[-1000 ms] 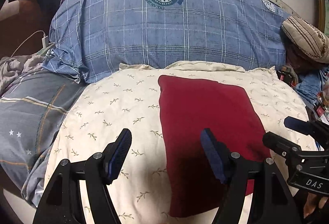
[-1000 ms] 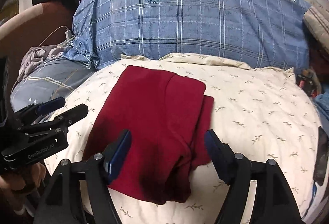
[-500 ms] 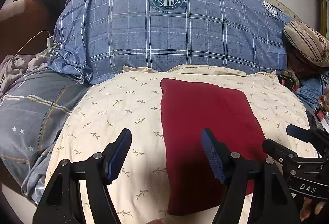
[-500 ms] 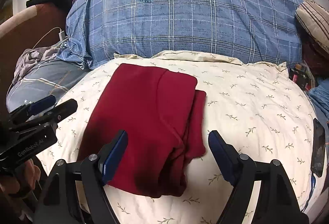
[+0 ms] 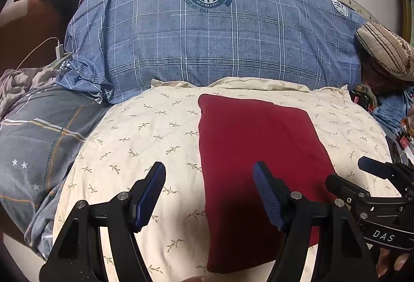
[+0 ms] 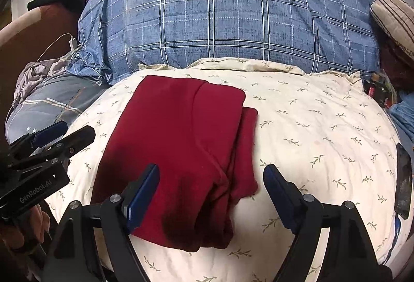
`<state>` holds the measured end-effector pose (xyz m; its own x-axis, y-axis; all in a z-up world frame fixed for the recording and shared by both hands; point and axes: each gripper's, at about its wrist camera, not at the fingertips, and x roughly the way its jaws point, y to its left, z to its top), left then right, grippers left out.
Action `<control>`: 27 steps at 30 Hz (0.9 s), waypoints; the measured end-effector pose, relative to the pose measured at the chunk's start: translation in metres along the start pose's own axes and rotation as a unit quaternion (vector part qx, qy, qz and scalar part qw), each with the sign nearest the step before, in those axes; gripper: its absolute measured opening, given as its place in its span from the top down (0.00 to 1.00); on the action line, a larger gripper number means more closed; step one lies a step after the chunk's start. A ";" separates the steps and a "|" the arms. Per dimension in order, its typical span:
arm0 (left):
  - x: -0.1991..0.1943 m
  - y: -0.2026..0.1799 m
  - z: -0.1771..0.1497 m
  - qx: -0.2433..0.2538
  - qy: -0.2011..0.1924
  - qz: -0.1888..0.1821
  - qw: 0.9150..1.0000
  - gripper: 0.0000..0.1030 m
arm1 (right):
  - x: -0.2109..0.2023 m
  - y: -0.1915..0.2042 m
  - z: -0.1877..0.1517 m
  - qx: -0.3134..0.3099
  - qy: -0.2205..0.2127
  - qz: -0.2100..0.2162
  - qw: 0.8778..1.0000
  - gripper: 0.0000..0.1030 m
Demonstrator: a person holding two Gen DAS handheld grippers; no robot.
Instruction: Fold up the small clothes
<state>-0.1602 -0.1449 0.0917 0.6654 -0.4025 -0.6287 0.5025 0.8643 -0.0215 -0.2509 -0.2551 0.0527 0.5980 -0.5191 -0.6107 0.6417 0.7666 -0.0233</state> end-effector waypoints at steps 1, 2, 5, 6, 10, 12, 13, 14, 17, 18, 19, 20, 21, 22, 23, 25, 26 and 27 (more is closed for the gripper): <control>0.001 0.000 0.000 0.000 0.001 0.000 1.000 0.32 | 0.001 0.000 0.000 0.000 0.001 0.000 1.000 0.19; 0.002 0.000 0.000 0.001 0.002 0.000 1.000 0.32 | 0.002 0.000 0.000 0.001 0.002 0.001 1.000 0.19; 0.005 0.000 0.001 0.000 0.005 0.000 1.000 0.32 | 0.004 0.000 0.000 0.001 0.006 0.004 1.000 0.19; 0.006 0.000 0.001 0.000 0.006 0.000 1.000 0.32 | 0.004 0.000 -0.001 0.002 0.006 0.004 1.000 0.19; 0.010 0.000 0.001 -0.004 0.009 0.002 1.000 0.32 | 0.008 0.001 -0.001 0.002 0.010 0.005 1.000 0.19; 0.013 0.000 0.001 -0.006 0.012 0.002 1.000 0.32 | 0.010 0.000 -0.001 0.003 0.012 0.005 1.000 0.19; 0.014 0.000 0.001 -0.007 0.012 0.002 1.000 0.32 | 0.011 0.000 -0.001 0.003 0.014 0.004 1.000 0.19; 0.014 0.000 0.002 -0.008 0.013 0.003 1.000 0.32 | 0.012 -0.001 -0.002 0.005 0.015 0.005 1.000 0.19; 0.018 -0.001 0.003 -0.009 0.015 0.003 1.000 0.32 | 0.014 -0.002 -0.001 0.008 0.017 0.007 1.000 0.19; 0.018 -0.001 0.002 -0.009 0.015 0.003 1.000 0.32 | 0.015 -0.002 -0.001 0.007 0.018 0.006 1.000 0.19; 0.020 -0.002 0.003 -0.009 0.016 0.003 1.000 0.32 | 0.015 -0.002 -0.001 0.006 0.020 0.006 1.000 0.19; 0.020 -0.002 0.003 -0.010 0.017 0.004 1.000 0.32 | 0.016 -0.002 -0.001 0.004 0.020 0.005 1.000 0.19; 0.021 -0.002 0.002 -0.010 0.017 0.004 1.000 0.32 | 0.016 -0.001 -0.001 0.004 0.019 0.005 1.000 0.19; 0.021 -0.002 0.003 -0.011 0.018 0.004 1.000 0.32 | 0.017 -0.001 -0.001 0.003 0.020 0.005 1.000 0.19; 0.022 -0.002 0.003 -0.011 0.019 0.004 1.000 0.32 | 0.017 -0.001 -0.001 0.003 0.022 0.006 1.000 0.19; 0.023 -0.002 0.003 -0.010 0.019 0.004 1.000 0.32 | 0.019 -0.001 -0.002 0.003 0.025 0.006 1.000 0.19; 0.023 -0.003 0.003 -0.010 0.019 0.004 1.000 0.32 | 0.019 -0.001 -0.002 0.003 0.026 0.006 1.000 0.19; 0.023 -0.003 0.004 -0.010 0.019 0.003 1.000 0.32 | 0.020 -0.001 -0.002 0.003 0.027 0.006 1.000 0.19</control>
<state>-0.1446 -0.1579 0.0803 0.6473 -0.3853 -0.6576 0.4868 0.8729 -0.0323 -0.2409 -0.2651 0.0389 0.5790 -0.4891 -0.6524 0.6377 0.7702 -0.0114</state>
